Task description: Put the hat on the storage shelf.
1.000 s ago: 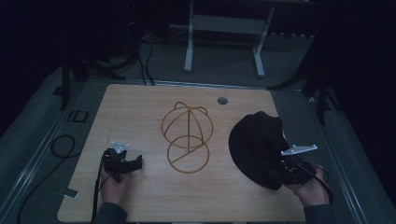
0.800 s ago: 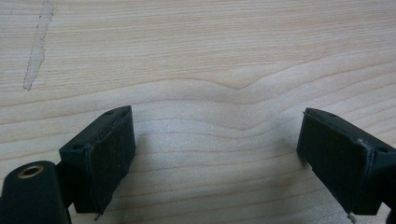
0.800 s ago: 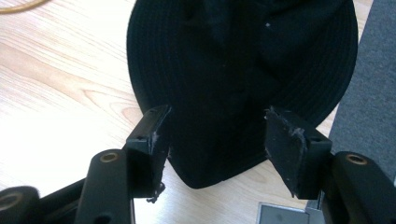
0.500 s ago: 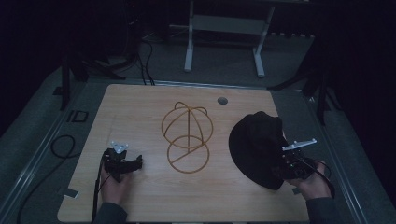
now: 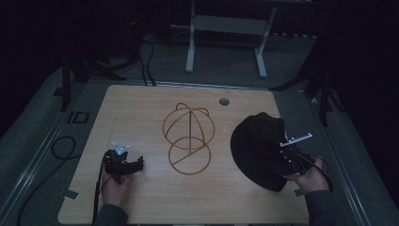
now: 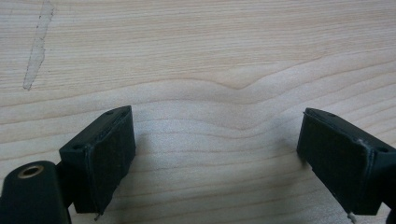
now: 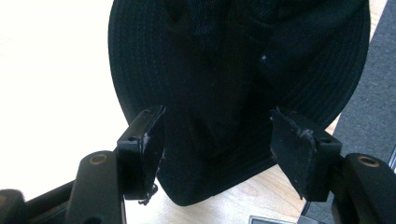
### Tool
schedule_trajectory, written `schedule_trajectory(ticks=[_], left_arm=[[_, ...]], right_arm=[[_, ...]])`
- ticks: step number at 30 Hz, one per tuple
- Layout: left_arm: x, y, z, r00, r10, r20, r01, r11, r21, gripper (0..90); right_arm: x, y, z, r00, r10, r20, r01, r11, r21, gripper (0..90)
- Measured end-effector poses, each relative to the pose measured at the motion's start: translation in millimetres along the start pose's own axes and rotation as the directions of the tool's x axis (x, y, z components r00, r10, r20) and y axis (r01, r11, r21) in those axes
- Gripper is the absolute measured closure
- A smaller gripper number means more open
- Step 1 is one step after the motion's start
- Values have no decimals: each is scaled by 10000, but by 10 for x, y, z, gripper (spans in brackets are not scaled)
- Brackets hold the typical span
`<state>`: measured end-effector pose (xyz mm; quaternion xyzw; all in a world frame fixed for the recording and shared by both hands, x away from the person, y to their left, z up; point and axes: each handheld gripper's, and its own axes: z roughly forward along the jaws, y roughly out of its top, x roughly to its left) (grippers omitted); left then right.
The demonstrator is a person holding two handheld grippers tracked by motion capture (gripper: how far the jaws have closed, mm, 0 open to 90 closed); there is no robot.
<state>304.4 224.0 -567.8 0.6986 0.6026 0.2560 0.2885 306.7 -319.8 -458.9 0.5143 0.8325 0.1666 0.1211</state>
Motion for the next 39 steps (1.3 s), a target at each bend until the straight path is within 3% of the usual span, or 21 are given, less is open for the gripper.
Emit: schedule_trajectory(ticks=[18,28,35,38,39], left_arm=[[-4,1,1,10000,22,41,-22,10000,1,119],[-6,2,2,10000,37,60,-37,10000,2,119],[-7,2,2,10000,45,67,-46,10000,5,119],[-7,3,2,10000,60,74,-60,10000,8,119],[-6,3,1,9999,83,75,-83,10000,25,119]], right_arm=[[-39,247,135,10000,-54,-66,58,9976,684,356],[-127,418,263,9997,251,-22,-247,9922,1222,356],[-139,506,317,9996,233,-138,-208,9872,1580,363],[-132,530,379,9992,290,-271,-237,9836,1790,406],[-129,538,418,9989,338,-311,-272,9812,1912,459]])
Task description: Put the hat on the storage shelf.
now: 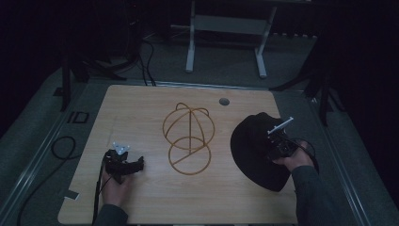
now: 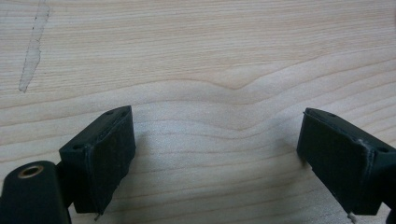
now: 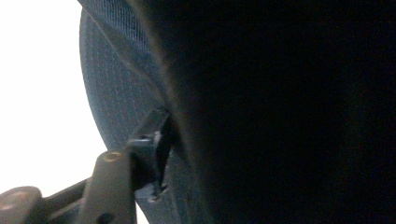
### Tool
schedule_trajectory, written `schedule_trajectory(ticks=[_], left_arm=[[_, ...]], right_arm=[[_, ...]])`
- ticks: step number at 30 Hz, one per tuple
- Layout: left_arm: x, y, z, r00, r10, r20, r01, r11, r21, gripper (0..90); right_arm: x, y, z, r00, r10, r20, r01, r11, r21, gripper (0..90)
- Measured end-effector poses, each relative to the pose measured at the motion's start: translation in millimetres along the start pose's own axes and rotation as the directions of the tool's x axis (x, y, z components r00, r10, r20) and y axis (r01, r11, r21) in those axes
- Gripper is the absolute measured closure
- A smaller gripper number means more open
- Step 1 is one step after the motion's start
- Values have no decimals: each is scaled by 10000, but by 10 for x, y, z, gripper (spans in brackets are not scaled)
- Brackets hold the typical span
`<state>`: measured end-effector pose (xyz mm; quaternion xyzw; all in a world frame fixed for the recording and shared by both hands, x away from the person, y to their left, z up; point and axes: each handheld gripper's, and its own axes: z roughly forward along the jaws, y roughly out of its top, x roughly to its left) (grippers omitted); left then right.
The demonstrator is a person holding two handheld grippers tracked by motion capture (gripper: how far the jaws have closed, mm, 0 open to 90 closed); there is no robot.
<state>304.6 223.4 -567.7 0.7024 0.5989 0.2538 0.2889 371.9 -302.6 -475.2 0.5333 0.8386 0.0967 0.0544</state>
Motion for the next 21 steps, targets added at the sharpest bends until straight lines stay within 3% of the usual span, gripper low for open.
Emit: schedule_trajectory(ticks=[5,12,16,21], left_arm=[[-1,0,1,10000,-5,8,5,10000,-12,119],[-3,0,3,10000,-25,7,25,10000,-30,119],[-4,1,2,10000,-26,10,26,10000,-20,119],[-4,1,2,10000,-20,7,20,10000,-19,119]], right_arm=[[-17,19,18,9999,2,-169,1,9998,203,618],[-3,19,-2,9987,-513,-67,514,9986,102,804],[0,14,-56,9984,-549,100,550,9984,-148,864],[3,4,-117,9974,-557,467,582,9969,-527,875]])
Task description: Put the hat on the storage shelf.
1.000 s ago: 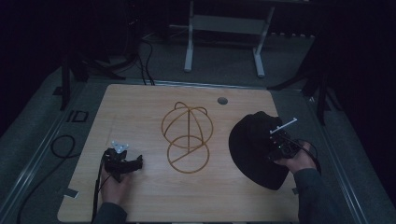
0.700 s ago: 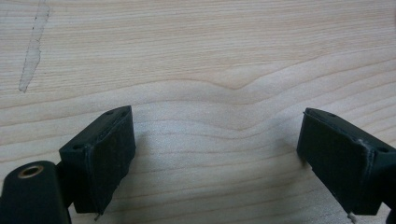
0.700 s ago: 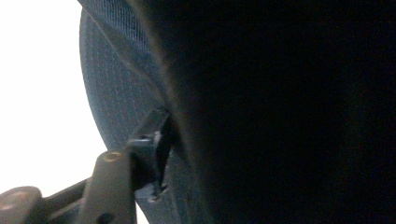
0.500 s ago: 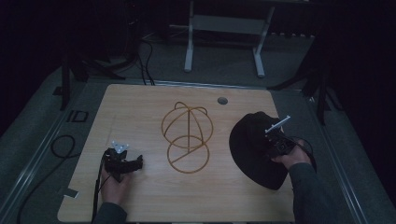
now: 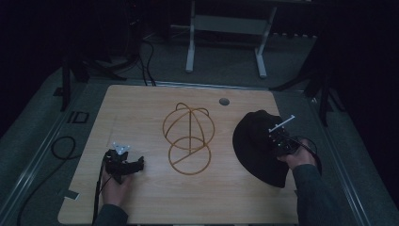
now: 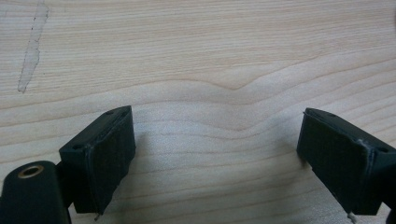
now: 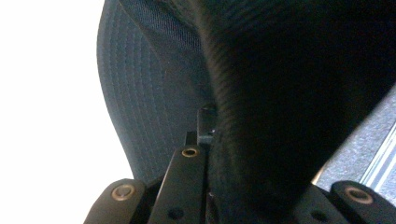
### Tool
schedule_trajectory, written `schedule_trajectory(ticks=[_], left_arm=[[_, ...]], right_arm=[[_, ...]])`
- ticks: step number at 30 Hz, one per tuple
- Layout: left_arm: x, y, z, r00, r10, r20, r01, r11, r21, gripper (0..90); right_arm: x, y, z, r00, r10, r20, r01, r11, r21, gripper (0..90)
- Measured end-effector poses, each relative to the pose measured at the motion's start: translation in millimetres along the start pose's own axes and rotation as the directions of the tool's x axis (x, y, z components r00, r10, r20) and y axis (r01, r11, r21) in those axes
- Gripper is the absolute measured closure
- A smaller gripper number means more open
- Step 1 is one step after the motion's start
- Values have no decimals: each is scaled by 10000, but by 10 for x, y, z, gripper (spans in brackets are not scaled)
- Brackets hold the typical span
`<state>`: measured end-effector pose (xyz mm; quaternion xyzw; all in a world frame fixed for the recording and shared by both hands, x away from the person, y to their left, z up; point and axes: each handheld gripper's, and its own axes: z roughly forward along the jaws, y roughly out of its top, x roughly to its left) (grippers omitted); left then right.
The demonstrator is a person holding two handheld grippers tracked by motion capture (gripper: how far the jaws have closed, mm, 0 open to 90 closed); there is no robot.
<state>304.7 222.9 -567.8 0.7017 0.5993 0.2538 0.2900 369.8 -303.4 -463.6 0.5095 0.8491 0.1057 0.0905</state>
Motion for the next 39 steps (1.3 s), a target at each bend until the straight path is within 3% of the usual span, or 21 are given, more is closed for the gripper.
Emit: schedule_trajectory(ticks=[10,21,31,39], left_arm=[[-1,1,1,10000,2,5,-2,10000,0,119],[-1,1,2,10000,6,3,-6,10000,-15,119],[-3,1,3,10000,-3,4,3,10000,-30,119],[-3,1,3,10000,-4,7,4,10000,-33,119]], right_arm=[[51,7,-144,9985,-476,251,487,9979,-421,878],[159,55,-367,9949,-951,346,983,9893,-1083,879],[252,76,-502,9918,-1227,345,1262,9838,-1272,879],[329,102,-562,9910,-1320,209,1336,9756,-1742,880]])
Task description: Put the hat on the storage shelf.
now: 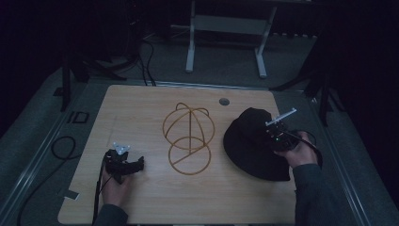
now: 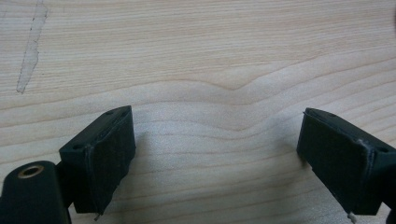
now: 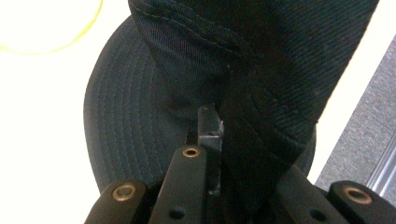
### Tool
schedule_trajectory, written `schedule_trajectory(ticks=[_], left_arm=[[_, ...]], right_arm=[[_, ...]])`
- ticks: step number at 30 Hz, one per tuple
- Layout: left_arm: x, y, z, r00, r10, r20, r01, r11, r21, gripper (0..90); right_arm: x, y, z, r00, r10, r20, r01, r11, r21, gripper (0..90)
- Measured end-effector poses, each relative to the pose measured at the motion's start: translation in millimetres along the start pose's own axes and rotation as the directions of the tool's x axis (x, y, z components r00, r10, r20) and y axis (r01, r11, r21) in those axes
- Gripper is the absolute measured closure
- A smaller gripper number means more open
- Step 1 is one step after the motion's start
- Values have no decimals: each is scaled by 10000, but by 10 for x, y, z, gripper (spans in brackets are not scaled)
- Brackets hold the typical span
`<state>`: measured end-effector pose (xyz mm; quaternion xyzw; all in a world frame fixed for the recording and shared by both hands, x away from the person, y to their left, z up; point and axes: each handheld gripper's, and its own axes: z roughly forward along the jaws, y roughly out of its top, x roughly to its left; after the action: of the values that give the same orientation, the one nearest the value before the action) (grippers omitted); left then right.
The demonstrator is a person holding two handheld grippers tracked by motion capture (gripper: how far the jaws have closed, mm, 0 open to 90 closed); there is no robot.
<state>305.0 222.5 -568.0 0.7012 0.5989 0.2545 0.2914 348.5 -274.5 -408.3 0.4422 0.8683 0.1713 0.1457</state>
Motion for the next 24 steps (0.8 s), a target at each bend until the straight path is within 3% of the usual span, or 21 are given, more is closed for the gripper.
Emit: schedule_trajectory(ticks=[14,24], left_arm=[[0,0,0,10000,2,5,-2,10000,2,119],[1,1,-3,10000,26,11,-26,10000,43,119]], right_arm=[[107,119,-175,9998,-182,-72,174,9954,-943,880],[138,167,-269,9991,-366,-202,338,9918,-1235,880]])
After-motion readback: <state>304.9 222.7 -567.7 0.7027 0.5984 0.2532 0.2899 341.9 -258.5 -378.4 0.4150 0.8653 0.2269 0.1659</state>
